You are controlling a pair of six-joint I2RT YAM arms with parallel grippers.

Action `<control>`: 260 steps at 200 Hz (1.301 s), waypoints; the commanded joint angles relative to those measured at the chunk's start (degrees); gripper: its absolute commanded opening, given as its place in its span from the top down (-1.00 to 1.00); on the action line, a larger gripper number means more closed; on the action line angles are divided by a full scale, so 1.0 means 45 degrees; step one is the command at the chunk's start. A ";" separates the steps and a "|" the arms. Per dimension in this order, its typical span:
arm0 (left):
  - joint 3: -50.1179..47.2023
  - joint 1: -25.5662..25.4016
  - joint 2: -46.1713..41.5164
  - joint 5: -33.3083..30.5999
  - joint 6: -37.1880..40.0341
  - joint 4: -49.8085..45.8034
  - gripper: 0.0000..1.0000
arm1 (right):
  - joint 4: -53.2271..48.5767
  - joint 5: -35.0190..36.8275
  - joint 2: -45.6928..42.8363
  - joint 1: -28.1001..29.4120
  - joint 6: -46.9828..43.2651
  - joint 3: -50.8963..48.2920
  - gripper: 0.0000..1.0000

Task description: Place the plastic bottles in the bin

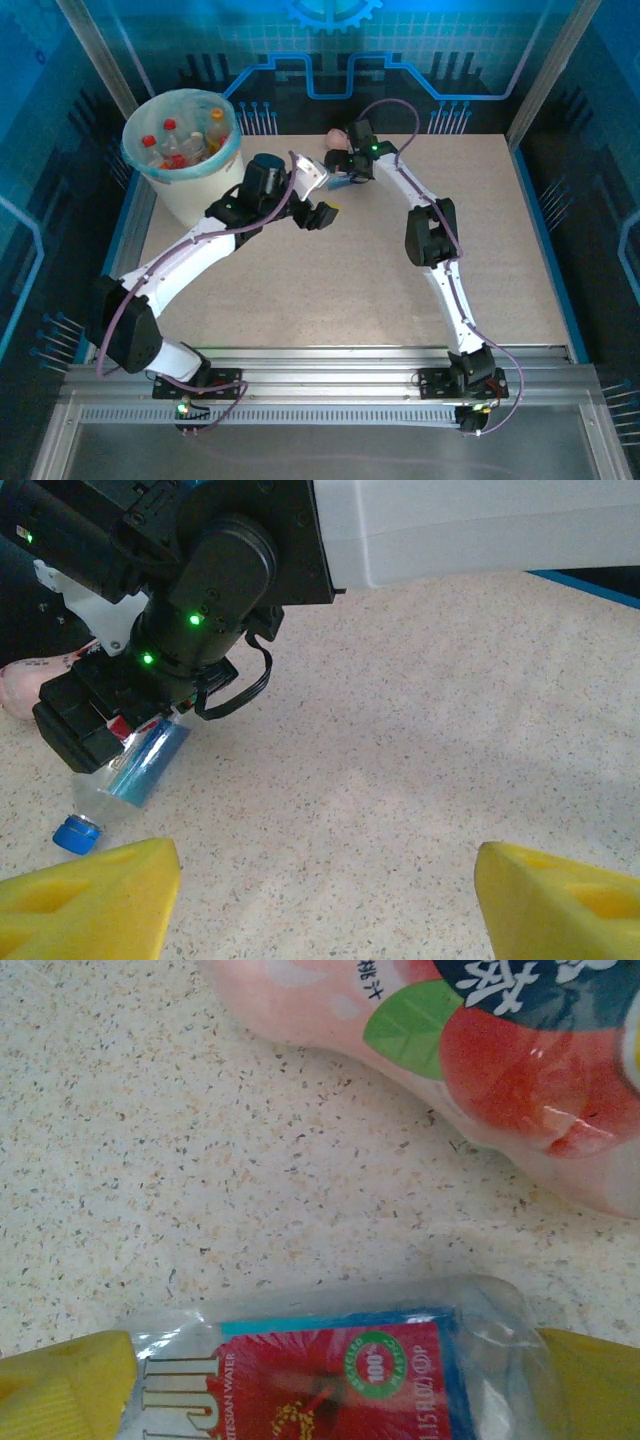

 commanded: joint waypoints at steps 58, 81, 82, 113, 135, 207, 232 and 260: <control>0.0097 -0.0021 -0.0243 -0.0784 0.0446 -0.0514 -0.61 | -0.0425 -0.1476 -0.0252 0.0202 -0.0692 -0.0985 -0.97; 0.0089 0.0012 -0.0401 -0.1036 0.0465 -0.0599 -0.62 | -0.0539 -0.1535 -0.0630 0.0334 -0.0775 -0.1598 -0.97; 0.0089 0.0005 -0.0398 -0.1047 0.0465 -0.0604 -0.62 | -0.0534 -0.1525 -0.0660 0.0339 -0.0773 -0.1655 -0.97; 0.0043 0.0012 -0.0550 -0.1205 0.0325 -0.0649 -0.63 | 0.0024 -0.1514 -0.1762 0.0526 -0.0644 -0.3566 -0.96; -0.0006 0.0015 -0.0664 -0.1285 0.0171 -0.0620 -0.63 | 0.0547 -0.1499 -0.2646 0.0712 -0.0624 -0.4983 -0.96; -0.0700 0.0031 -0.1598 -0.1713 -0.0606 -0.0629 -0.64 | 0.1708 -0.1303 -0.5680 0.1122 -0.0245 -0.9042 -0.96; -0.1080 0.0011 -0.2059 -0.1747 -0.0974 -0.0665 -0.64 | 0.2125 -0.1366 -0.6862 0.1223 -0.0260 -1.0478 -0.96; -0.1140 0.0012 -0.2291 -0.1839 -0.1357 -0.0940 -0.64 | 0.2164 -0.1349 -0.8276 0.1205 -0.0620 -1.1521 -0.96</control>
